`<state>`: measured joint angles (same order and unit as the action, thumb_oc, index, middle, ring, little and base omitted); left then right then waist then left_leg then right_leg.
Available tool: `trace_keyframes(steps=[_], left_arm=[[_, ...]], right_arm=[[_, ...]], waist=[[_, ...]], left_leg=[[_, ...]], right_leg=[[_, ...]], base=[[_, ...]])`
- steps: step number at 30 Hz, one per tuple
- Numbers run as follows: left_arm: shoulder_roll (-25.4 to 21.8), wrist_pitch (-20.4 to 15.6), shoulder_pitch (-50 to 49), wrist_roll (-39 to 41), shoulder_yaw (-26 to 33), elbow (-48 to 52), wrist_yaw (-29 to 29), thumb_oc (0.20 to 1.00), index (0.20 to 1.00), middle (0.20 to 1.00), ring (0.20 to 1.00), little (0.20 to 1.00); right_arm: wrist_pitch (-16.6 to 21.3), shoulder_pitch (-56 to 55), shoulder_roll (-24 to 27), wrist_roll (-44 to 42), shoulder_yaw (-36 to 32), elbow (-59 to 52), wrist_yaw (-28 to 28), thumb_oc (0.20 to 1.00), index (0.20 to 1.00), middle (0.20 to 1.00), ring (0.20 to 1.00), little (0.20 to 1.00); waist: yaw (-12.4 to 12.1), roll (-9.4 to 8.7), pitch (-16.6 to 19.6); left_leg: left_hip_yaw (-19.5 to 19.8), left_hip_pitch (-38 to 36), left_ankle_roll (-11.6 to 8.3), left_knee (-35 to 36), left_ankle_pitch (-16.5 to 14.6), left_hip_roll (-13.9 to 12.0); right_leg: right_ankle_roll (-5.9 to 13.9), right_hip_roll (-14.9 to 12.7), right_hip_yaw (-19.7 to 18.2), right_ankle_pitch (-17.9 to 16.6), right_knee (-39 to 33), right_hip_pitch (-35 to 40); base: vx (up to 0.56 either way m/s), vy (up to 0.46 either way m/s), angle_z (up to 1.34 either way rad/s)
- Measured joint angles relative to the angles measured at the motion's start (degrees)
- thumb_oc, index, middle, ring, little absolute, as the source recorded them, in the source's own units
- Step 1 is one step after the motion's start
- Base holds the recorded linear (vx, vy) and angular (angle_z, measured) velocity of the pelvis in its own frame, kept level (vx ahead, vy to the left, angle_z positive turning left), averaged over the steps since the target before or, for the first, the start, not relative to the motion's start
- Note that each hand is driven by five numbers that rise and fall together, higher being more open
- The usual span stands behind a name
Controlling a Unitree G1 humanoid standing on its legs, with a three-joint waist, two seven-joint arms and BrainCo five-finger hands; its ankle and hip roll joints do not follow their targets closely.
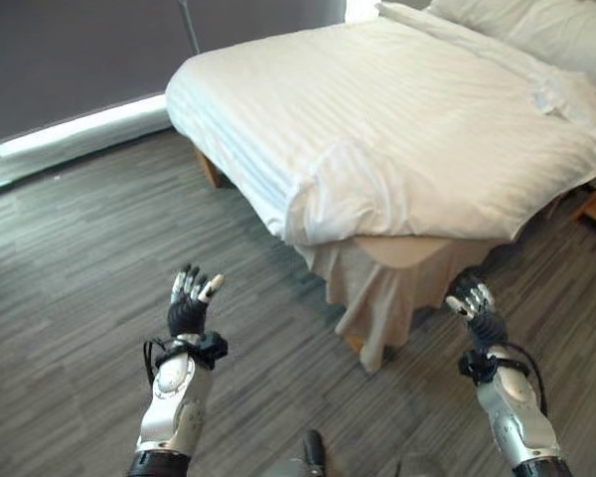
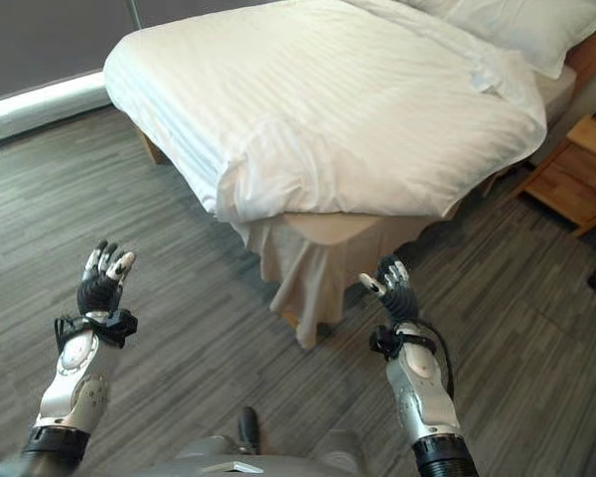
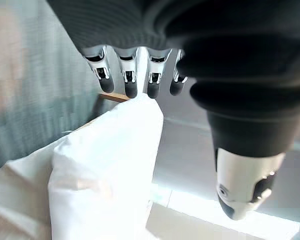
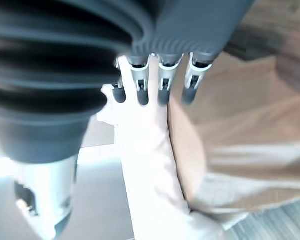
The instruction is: Making the bed.
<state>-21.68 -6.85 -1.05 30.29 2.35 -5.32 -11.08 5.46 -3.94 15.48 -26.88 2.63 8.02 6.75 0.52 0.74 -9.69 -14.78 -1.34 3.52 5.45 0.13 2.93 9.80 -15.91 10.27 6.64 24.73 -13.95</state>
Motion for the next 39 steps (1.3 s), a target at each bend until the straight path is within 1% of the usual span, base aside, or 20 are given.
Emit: trace_keyframes(steps=[1, 3, 5, 7, 8, 9, 11, 13, 14, 15, 16, 19, 22, 25, 26, 27, 28, 29, 34, 39], left_arm=[[-0.1, 0.0, -0.1, -1.2, 0.2, 0.6, 0.7, 1.000, 1.000, 1.000, 1.000, 1.000], [-0.1, 0.2, -0.1, -2.6, 0.0, 0.1, 1.1, 1.000, 1.000, 1.000, 1.000, 1.000], [-1.3, 1.2, 0.4, -6.7, -0.6, -1.3, 2.2, 1.000, 1.000, 1.000, 1.000, 1.000], [-2.2, 1.7, 0.2, -8.5, -0.5, -1.3, 2.9, 1.000, 1.000, 1.000, 1.000, 1.000], [-4.6, 2.4, 0.0, -9.8, 0.3, -1.3, 3.6, 1.000, 1.000, 1.000, 1.000, 1.000], [-6.1, 2.5, 0.0, -11.1, 1.1, -1.3, 3.7, 1.000, 1.000, 1.000, 1.000, 1.000], [-7.5, 2.5, -0.1, -11.8, 2.8, -1.3, 4.0, 1.000, 1.000, 1.000, 1.000, 1.000], [-8.0, 2.5, 0.2, -13.5, 3.3, -1.2, 4.5, 1.000, 1.000, 1.000, 1.000, 1.000], [-8.0, 2.5, 0.6, -14.2, 3.4, -1.3, 4.8, 1.000, 1.000, 1.000, 1.000, 1.000], [-8.6, 2.4, 0.9, -15.9, 3.1, -1.1, 5.1, 1.000, 1.000, 1.000, 1.000, 1.000], [-8.9, 2.5, 1.4, -16.7, 3.1, -1.2, 5.1, 1.000, 1.000, 1.000, 1.000, 1.000], [-8.9, 2.4, 2.3, -18.0, 3.1, -1.2, 5.1, 1.000, 1.000, 1.000, 1.000, 1.000], [-8.0, 2.4, 2.3, -17.4, 2.9, -1.2, 5.0, 1.000, 1.000, 1.000, 1.000, 1.000], [-5.4, 2.4, 2.1, -16.9, 1.9, -1.2, 4.9, 1.000, 1.000, 1.000, 1.000, 1.000], [-4.2, 2.4, 2.1, -14.8, 1.2, -1.2, 5.0, 1.000, 1.000, 1.000, 1.000, 1.000], [-4.2, 2.4, 2.1, -14.8, 1.2, -1.2, 5.0, 1.000, 1.000, 1.000, 1.000, 1.000], [-3.1, 2.4, 1.7, -13.3, 1.8, -1.3, 5.4, 1.000, 1.000, 1.000, 1.000, 1.000], [-0.3, 2.4, 1.3, -12.4, 2.1, -1.4, 5.5, 1.000, 1.000, 1.000, 1.000, 1.000], [0.0, 2.5, -1.4, -12.4, 2.4, -1.7, 5.5, 1.000, 1.000, 1.000, 1.000, 1.000], [-2.0, 2.5, 0.1, -12.4, 2.2, -1.6, 5.4, 1.000, 1.000, 1.000, 1.000, 1.000]], right_arm=[[-0.4, -1.7, 0.0, 0.0, -0.1, 0.4, -0.2, 1.000, 1.000, 1.000, 1.000, 1.000], [-1.2, -3.6, -0.2, 0.0, -0.3, 0.6, -0.3, 1.000, 1.000, 1.000, 1.000, 1.000], [-1.4, -5.6, -0.8, 0.0, -0.8, 1.6, -1.2, 1.000, 1.000, 1.000, 1.000, 1.000], [-1.7, -5.6, -0.7, 0.0, -2.0, 2.3, -2.3, 1.000, 1.000, 1.000, 1.000, 1.000], [-1.7, -4.2, -0.5, 0.0, -2.8, 3.8, -2.4, 1.000, 1.000, 1.000, 1.000, 1.000], [-1.7, -3.6, -0.4, 0.0, -3.2, 4.3, -2.3, 1.000, 1.000, 1.000, 1.000, 1.000], [-1.7, -2.4, 0.4, 0.0, -3.4, 4.0, -2.6, 1.000, 1.000, 1.000, 1.000, 1.000], [-1.7, -1.9, 1.7, 0.0, -3.5, 4.1, -3.2, 1.000, 1.000, 1.000, 1.000, 1.000], [-1.8, -1.8, 1.7, 0.0, -3.9, 4.1, -3.4, 1.000, 1.000, 1.000, 1.000, 1.000], [-1.7, -2.7, 1.7, 0.0, -4.6, 3.6, -3.6, 1.000, 1.000, 1.000, 1.000, 1.000], [-1.5, -3.3, 2.4, 0.0, -4.7, 3.4, -4.1, 1.000, 1.000, 1.000, 1.000, 1.000], [-2.3, -5.3, 2.1, -0.1, -4.8, 3.9, -4.9, 1.000, 1.000, 1.000, 1.000, 1.000], [-2.3, -6.5, 1.9, -0.5, -4.9, 4.0, -4.9, 1.000, 1.000, 1.000, 1.000, 1.000], [-2.3, -7.2, 1.8, -1.0, -4.9, 4.1, -4.9, 1.000, 1.000, 1.000, 1.000, 1.000], [-2.4, -6.2, 2.3, -1.3, -5.0, 3.7, -4.9, 1.000, 1.000, 1.000, 1.000, 1.000], [-2.4, -6.2, 2.3, -1.3, -5.0, 3.7, -4.9, 1.000, 1.000, 1.000, 1.000, 1.000], [-2.6, -6.5, 3.0, -0.3, -4.9, 4.2, -6.2, 1.000, 1.000, 1.000, 1.000, 1.000], [-3.4, -7.3, 5.4, 0.1, -5.0, 6.2, -7.5, 1.000, 1.000, 1.000, 1.000, 1.000], [-4.0, -7.1, 6.0, 0.0, -7.1, 7.5, -7.3, 1.000, 1.000, 1.000, 1.000, 1.000], [-4.0, -7.1, 5.9, 0.0, -6.6, 7.6, -8.4, 1.000, 1.000, 1.000, 1.000, 1.000]], waist=[[1.1, 0.30, 0.0], [2.2, -0.26, 0.2], [2.5, -1.38, 1.0], [2.1, -2.02, 1.7], [2.1, -2.64, 2.3], [2.0, -3.00, 3.0], [2.1, -2.40, 3.1], [2.2, -0.98, 3.4], [2.2, -1.20, 3.3], [2.6, -1.68, 3.8], [3.1, 0.03, 4.0], [3.5, -0.01, 3.8], [4.0, 0.04, 3.6], [4.0, 0.12, 3.5], [4.0, 1.52, 1.6], [4.0, 1.52, 1.6], [3.0, 1.54, 1.5], [2.2, 1.60, 1.4], [0.1, 1.21, 0.8], [0.1, 0.95, 0.5]], left_leg=[[1.0, -0.2, 0.24, -0.1, -0.2, 0.9], [1.7, -1.7, 0.75, -0.1, -1.0, 1.5], [1.6, -3.7, 0.54, -0.2, -1.3, 1.7], [1.5, -4.9, -0.70, -0.2, -2.1, 1.7], [1.5, -6.0, -1.60, -0.2, -2.6, 1.6], [1.5, -6.4, -2.08, -0.2, -3.0, 1.6], [1.0, -7.3, -2.63, -0.2, -3.3, 1.0], [0.4, -7.6, -3.41, -1.2, -3.8, -0.5], [0.2, -6.7, -4.22, -3.7, -4.4, -0.7], [-0.3, -5.2, -4.55, -4.7, -5.1, -2.1], [0.0, -5.2, -5.36, -2.7, -5.0, -4.8], [-0.5, -6.0, -6.30, -1.1, -4.0, -5.8], [-1.8, -5.9, -6.44, -0.2, -3.3, -6.4], [-2.1, -5.6, -6.44, -0.1, -3.3, -6.5], [-2.1, -5.6, -6.44, -0.1, -3.3, -6.7], [-2.1, -5.6, -6.44, -0.1, -3.3, -6.7], [-1.4, -5.9, -6.37, -0.2, -3.3, -6.6], [0.0, -6.3, -6.37, -0.4, -3.3, -6.6], [1.6, -5.9, -6.37, -0.7, -3.2, -6.6], [1.5, -5.8, -6.38, -0.5, -3.2, -6.4]], right_leg=[[-0.13, 1.0, 0.5, -3.8, -11.5, -0.7], [-0.20, 2.5, 0.0, -8.1, -15.8, -0.5], [-1.84, 4.7, -0.4, -12.0, -18.2, 2.4], [-2.81, 5.4, -0.1, -13.4, -21.2, 5.4], [-3.86, 5.6, 0.2, -14.8, -25.7, 8.6], [-4.16, 5.8, -0.2, -15.5, -28.0, 10.1], [-3.98, 6.9, -0.7, -15.2, -30.8, 12.2], [-4.33, 8.2, -1.2, -15.0, -30.5, 12.8], [-4.92, 8.0, -1.5, -14.6, -30.5, 13.4], [-5.16, 8.2, -2.6, -12.7, -30.6, 13.3], [-4.64, 10.2, -2.3, -11.6, -30.8, 13.1], [-5.06, 11.3, -2.3, -11.2, -30.8, 12.7], [-5.07, 11.4, -0.6, -11.2, -30.8, 11.8], [-5.36, 11.7, -0.8, -11.8, -30.8, 11.2], [-5.58, 11.8, -0.8, -12.1, -30.8, 11.3], [-5.59, 11.8, -0.8, -12.1, -30.8, 11.3], [-5.63, 11.8, -0.9, -12.1, -30.8, 11.5], [-6.03, 11.7, -0.3, -12.1, -30.9, 12.4], [-5.69, 11.6, 0.4, -11.7, -30.9, 12.6], [-5.68, 11.5, 0.3, -11.8, -30.9, 12.3]], base=[[0.13, -0.053, 0.56], [0.12, -0.065, 0.51], [0.15, -0.081, 0.58], [0.17, -0.084, 0.35], [0.13, -0.060, 0.07], [0.13, -0.060, -0.03], [0.08, -0.044, -0.19], [0.05, -0.028, -0.15], [0.09, -0.055, -0.09], [0.09, -0.055, -0.06], [0.07, -0.055, -0.18], [0.04, -0.033, -0.09], [0.03, -0.021, -0.16], [0.03, 0.001, -0.12], [0.03, -0.029, -0.07], [0.03, -0.058, -0.05], [0.04, -0.104, 0.11], [0.03, -0.085, 0.20], [0.03, -0.034, 0.13], [0.05, 0.013, -0.01]])
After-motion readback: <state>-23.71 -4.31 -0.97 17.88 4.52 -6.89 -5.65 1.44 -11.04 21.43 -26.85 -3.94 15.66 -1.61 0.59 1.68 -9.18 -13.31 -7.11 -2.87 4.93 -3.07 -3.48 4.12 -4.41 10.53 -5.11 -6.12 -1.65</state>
